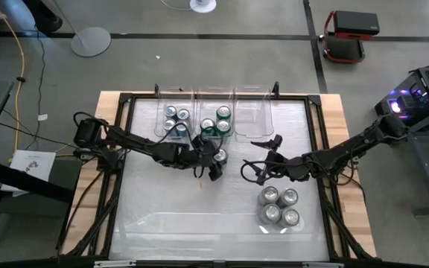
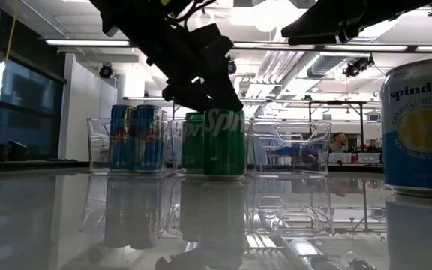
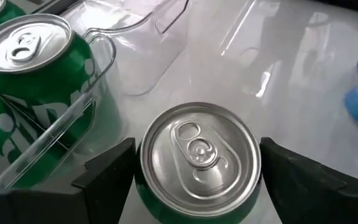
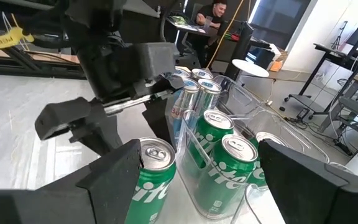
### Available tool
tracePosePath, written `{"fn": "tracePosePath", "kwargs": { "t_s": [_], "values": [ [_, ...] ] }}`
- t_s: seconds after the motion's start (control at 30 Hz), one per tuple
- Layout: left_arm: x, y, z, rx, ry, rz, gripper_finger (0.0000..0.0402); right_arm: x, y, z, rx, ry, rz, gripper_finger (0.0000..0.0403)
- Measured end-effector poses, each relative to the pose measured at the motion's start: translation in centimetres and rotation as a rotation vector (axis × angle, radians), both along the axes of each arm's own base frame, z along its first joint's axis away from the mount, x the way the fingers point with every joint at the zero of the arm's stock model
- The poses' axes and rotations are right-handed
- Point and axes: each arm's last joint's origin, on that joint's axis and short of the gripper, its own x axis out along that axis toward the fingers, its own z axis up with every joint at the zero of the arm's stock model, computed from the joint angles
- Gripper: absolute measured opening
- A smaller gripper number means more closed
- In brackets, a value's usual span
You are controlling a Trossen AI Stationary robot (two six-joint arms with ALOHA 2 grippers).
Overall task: Sort soda cans
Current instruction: Put the green soda can into the center transparent bin
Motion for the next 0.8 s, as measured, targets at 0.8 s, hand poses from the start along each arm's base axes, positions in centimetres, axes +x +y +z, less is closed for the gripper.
{"fn": "tracePosePath", "kwargs": {
  "t_s": [0.8],
  "values": [
    [0.0,-0.3,0.4,0.074,0.023,-0.111,0.028,-0.1,-0.1,-0.5,0.0,0.045,-0.007,0.0314]
  ]
}}
